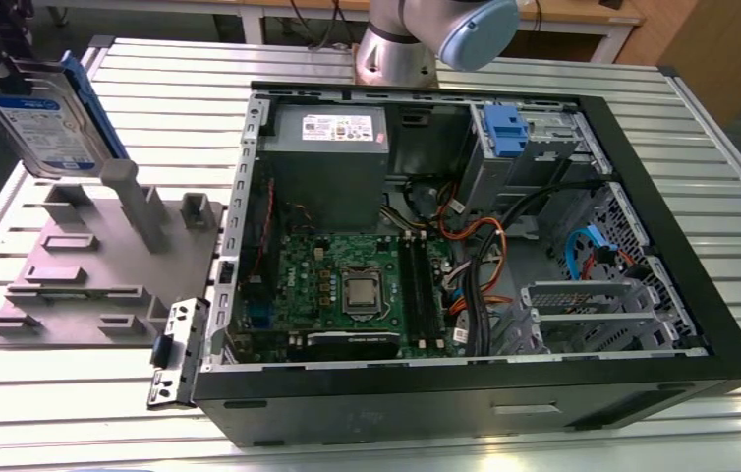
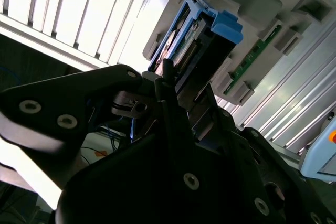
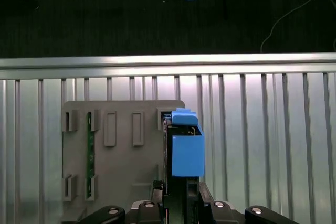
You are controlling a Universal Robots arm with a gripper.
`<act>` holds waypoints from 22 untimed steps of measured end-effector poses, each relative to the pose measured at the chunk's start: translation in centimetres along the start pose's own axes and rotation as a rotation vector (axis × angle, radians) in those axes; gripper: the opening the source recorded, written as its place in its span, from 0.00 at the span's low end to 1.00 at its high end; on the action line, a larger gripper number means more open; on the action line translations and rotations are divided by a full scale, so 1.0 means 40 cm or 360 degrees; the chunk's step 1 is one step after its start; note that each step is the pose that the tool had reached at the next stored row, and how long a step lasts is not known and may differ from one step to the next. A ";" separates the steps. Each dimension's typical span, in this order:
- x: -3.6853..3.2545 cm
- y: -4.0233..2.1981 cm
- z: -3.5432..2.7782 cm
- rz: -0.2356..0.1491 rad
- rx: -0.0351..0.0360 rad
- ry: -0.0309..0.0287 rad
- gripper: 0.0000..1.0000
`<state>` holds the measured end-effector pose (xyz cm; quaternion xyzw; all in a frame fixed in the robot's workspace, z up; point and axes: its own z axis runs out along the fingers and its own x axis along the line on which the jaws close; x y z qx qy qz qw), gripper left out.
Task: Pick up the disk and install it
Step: 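Pick up the disk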
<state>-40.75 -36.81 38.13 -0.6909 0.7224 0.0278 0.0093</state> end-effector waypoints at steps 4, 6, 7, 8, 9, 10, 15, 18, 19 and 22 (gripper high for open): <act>0.000 0.000 -0.003 0.0000 0.0001 -0.00004 0.35; 0.000 0.000 -0.005 0.0000 0.0000 -0.00001 0.35; 0.000 0.000 -0.005 0.0000 0.0000 -0.00001 0.35; 0.000 0.000 -0.005 0.0000 0.0000 -0.00001 0.35; 0.000 0.000 -0.005 0.0000 0.0000 -0.00001 0.35; 0.000 0.000 -0.006 0.0000 0.0000 -0.00001 0.35; -0.001 -0.003 -0.008 0.0000 0.0000 0.00001 0.35; -0.001 -0.003 -0.009 0.0000 0.0000 0.00000 0.35; -0.001 -0.003 -0.013 0.0000 0.0000 0.00001 0.35; -0.002 -0.002 -0.038 0.0000 0.0000 -0.00005 0.35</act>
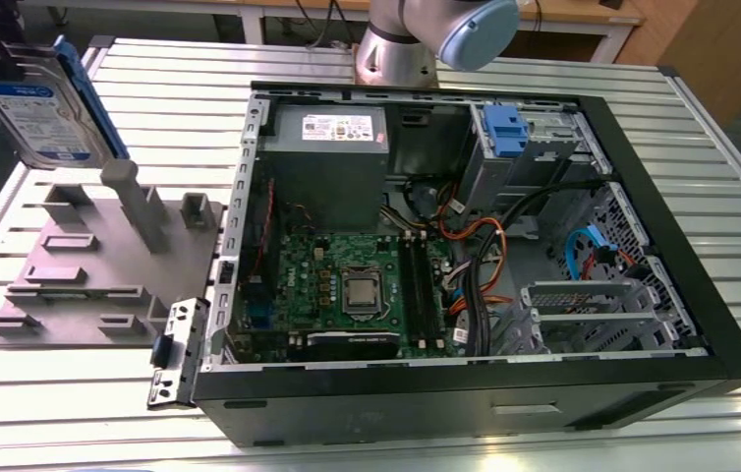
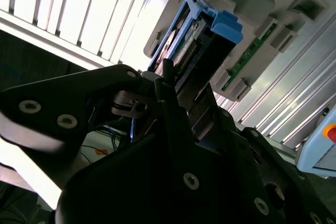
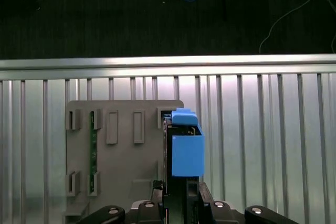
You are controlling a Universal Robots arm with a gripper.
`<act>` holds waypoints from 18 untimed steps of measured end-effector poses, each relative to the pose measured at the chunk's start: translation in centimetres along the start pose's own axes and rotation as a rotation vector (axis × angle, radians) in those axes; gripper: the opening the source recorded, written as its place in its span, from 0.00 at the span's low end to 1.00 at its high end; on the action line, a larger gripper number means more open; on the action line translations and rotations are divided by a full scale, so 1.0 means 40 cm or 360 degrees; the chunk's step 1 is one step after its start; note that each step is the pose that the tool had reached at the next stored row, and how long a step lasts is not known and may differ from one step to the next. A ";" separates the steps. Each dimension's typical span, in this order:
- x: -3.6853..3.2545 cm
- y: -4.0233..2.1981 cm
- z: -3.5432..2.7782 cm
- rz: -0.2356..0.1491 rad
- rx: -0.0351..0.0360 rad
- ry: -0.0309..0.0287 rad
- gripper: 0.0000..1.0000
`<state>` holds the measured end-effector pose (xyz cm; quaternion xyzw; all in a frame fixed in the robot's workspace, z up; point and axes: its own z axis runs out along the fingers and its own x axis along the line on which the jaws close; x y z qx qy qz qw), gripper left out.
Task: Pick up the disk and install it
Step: 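Pick up the disk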
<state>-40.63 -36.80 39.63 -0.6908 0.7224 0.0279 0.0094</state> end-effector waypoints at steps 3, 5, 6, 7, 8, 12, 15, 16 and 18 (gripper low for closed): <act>-0.001 0.001 -0.023 0.0000 0.0000 -0.00016 0.35; -0.002 0.001 -0.036 0.0000 0.0000 -0.00030 0.35; -0.002 0.001 -0.041 0.0000 0.0000 -0.00042 0.35; -0.002 0.001 -0.046 0.0000 0.0000 -0.00048 0.35; -0.003 0.001 -0.051 0.0000 0.0000 -0.00051 0.35; -0.003 0.002 -0.064 0.0000 0.0000 -0.00058 0.35; -0.003 0.002 -0.065 0.0000 0.0000 -0.00058 0.35; -0.003 0.002 -0.065 0.0000 0.0000 -0.00057 0.35; -0.003 0.002 -0.065 0.0000 0.0000 -0.00056 0.35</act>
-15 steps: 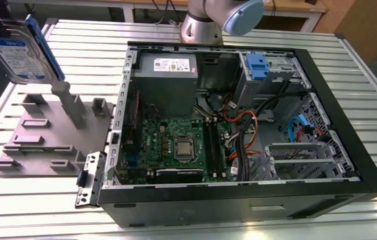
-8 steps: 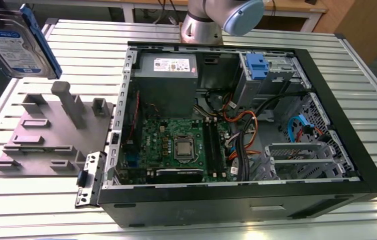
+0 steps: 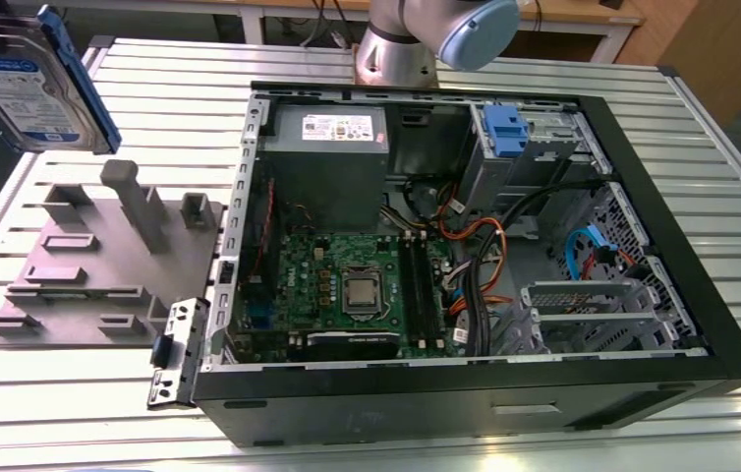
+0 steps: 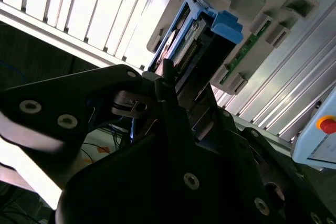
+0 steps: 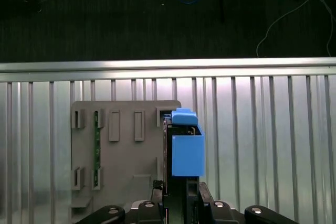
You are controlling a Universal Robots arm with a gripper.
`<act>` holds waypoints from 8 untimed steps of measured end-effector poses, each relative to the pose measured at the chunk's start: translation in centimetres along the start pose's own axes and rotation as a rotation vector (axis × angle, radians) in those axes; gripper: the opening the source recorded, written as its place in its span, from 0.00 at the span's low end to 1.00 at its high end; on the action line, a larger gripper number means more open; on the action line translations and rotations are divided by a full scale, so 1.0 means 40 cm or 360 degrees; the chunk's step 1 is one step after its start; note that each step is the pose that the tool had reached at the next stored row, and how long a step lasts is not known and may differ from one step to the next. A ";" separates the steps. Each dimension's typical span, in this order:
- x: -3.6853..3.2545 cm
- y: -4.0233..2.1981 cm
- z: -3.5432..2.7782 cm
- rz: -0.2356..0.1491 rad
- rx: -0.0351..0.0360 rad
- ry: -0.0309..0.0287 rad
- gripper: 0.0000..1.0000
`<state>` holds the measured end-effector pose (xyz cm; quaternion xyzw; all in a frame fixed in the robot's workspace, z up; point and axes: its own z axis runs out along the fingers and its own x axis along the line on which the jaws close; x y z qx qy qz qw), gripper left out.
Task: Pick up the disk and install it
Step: 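Pick up the disk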
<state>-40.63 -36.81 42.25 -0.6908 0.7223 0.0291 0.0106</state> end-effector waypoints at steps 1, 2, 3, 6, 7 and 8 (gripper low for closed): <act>0.000 0.000 0.000 0.0000 0.0000 -0.00001 0.35; 0.000 0.000 0.000 0.0000 0.0000 -0.00001 0.35; 0.000 0.000 -0.001 0.0000 0.0000 0.00000 0.35; 0.000 0.000 -0.005 0.0000 0.0000 0.00000 0.35; 0.000 0.000 -0.007 0.0000 0.0000 0.00000 0.35; -0.001 0.000 -0.009 0.0000 0.0000 0.00000 0.35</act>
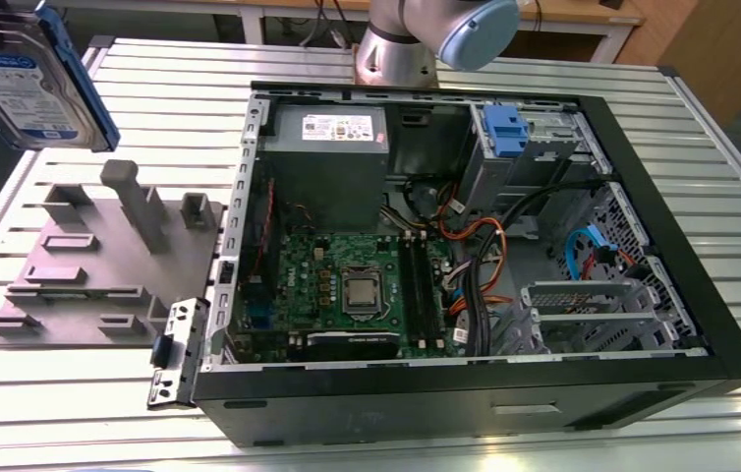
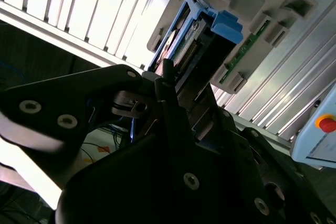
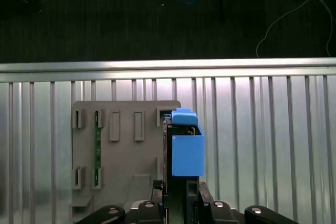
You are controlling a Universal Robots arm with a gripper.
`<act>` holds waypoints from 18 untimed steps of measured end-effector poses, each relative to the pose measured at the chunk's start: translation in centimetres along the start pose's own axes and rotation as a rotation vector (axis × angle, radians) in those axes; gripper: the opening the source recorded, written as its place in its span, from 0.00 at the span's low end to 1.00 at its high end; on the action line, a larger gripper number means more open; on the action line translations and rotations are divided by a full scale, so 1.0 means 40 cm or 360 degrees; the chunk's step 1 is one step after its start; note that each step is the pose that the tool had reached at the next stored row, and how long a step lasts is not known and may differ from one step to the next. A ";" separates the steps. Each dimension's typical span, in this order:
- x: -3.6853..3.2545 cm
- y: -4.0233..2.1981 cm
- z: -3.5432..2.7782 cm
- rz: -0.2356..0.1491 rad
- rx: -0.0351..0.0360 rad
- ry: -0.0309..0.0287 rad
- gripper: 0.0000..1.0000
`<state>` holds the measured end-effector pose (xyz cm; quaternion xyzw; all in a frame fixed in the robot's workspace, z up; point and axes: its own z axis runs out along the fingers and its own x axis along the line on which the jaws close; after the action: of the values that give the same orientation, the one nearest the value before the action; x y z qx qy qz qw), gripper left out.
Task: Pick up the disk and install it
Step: 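Pick up the disk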
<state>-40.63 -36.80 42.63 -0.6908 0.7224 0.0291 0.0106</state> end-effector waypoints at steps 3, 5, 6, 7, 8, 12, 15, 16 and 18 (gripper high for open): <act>0.000 0.000 -0.007 0.0000 0.0000 0.00000 0.35; 0.000 0.000 -0.007 0.0000 0.0000 -0.00001 0.35; 0.000 0.000 -0.007 0.0000 0.0000 -0.00002 0.35; 0.000 0.000 -0.007 0.0000 0.0000 0.00000 0.35; 0.000 0.000 -0.008 0.0000 0.0000 0.00000 0.35; -0.001 0.000 -0.013 0.0000 0.0000 0.00000 0.35; -0.001 0.000 -0.013 0.0000 0.0000 -0.00002 0.35; -0.001 0.000 -0.013 0.0000 0.0000 0.00000 0.35; -0.001 0.000 -0.016 0.0000 -0.0001 0.00004 0.35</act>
<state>-40.63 -36.81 43.25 -0.6908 0.7224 0.0292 0.0104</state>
